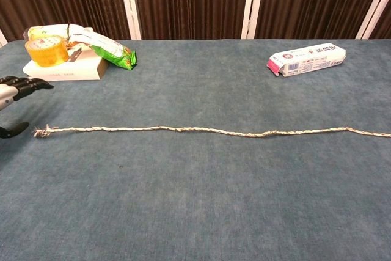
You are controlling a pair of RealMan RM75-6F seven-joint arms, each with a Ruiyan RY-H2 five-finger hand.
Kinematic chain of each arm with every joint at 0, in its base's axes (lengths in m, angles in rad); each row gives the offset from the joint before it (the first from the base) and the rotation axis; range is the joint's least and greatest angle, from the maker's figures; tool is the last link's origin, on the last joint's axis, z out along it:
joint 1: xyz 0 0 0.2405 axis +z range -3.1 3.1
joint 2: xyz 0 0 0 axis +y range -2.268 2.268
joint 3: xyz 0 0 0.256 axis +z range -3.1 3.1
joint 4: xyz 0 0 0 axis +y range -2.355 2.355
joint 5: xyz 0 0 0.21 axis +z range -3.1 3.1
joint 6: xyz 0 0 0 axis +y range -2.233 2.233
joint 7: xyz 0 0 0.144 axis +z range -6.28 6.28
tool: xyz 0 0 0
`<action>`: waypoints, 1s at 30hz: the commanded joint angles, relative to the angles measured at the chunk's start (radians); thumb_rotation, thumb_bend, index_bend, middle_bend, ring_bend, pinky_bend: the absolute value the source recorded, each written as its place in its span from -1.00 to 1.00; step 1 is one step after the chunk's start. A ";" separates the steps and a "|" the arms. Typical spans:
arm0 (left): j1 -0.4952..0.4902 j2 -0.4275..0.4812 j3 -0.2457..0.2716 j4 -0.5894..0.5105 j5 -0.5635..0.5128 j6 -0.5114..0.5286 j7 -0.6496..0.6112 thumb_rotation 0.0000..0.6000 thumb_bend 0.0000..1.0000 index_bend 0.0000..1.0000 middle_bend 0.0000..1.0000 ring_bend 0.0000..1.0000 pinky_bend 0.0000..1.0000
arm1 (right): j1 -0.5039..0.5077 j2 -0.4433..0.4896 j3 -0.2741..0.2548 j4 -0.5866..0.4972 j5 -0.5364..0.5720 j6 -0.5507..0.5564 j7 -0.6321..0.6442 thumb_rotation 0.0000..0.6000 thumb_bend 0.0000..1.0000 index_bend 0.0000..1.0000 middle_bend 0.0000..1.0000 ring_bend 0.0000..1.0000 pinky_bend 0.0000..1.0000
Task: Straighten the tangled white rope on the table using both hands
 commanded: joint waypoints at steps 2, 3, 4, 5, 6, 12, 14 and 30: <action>0.015 0.035 -0.009 -0.034 -0.008 0.025 -0.015 1.00 -0.07 -1.00 -1.00 -1.00 -0.99 | -0.010 0.023 0.004 -0.030 -0.006 0.019 0.014 1.00 0.15 -0.68 -1.00 -1.00 -1.00; 0.022 0.053 -0.012 -0.057 -0.011 0.036 -0.026 1.00 -0.08 -1.00 -1.00 -1.00 -0.99 | -0.018 0.036 0.006 -0.050 -0.017 0.039 0.027 1.00 0.10 -0.77 -1.00 -1.00 -1.00; 0.028 0.067 -0.013 -0.076 -0.011 0.045 -0.033 1.00 -0.08 -1.00 -1.00 -1.00 -0.99 | -0.025 0.047 0.006 -0.067 -0.028 0.056 0.038 1.00 0.05 -0.85 -1.00 -1.00 -1.00; 0.034 0.082 -0.015 -0.098 -0.012 0.057 -0.041 1.00 -0.09 -1.00 -1.00 -1.00 -0.99 | -0.034 0.058 0.007 -0.086 -0.041 0.079 0.051 1.00 0.01 -0.89 -1.00 -1.00 -1.00; 0.046 0.107 -0.017 -0.133 -0.013 0.079 -0.052 1.00 -0.09 -1.00 -1.00 -1.00 -0.99 | -0.047 0.076 0.007 -0.117 -0.061 0.110 0.070 1.00 -0.03 -0.94 -1.00 -1.00 -1.00; 0.082 0.197 -0.011 -0.272 -0.002 0.141 -0.063 1.00 -0.10 -1.00 -1.00 -1.00 -0.99 | -0.092 0.137 -0.003 -0.222 -0.134 0.217 0.119 1.00 -0.09 -1.00 -1.00 -1.00 -1.00; 0.115 0.264 -0.006 -0.384 0.013 0.211 -0.050 1.00 -0.10 -1.00 -1.00 -1.00 -0.99 | -0.127 0.177 -0.013 -0.296 -0.188 0.296 0.148 1.00 -0.10 -1.00 -1.00 -1.00 -1.00; 0.374 0.558 0.071 -0.897 0.050 0.485 0.227 1.00 -0.11 -1.00 -1.00 -1.00 -1.00 | -0.372 0.297 -0.140 -0.497 -0.494 0.696 0.257 1.00 -0.30 -1.00 -1.00 -1.00 -1.00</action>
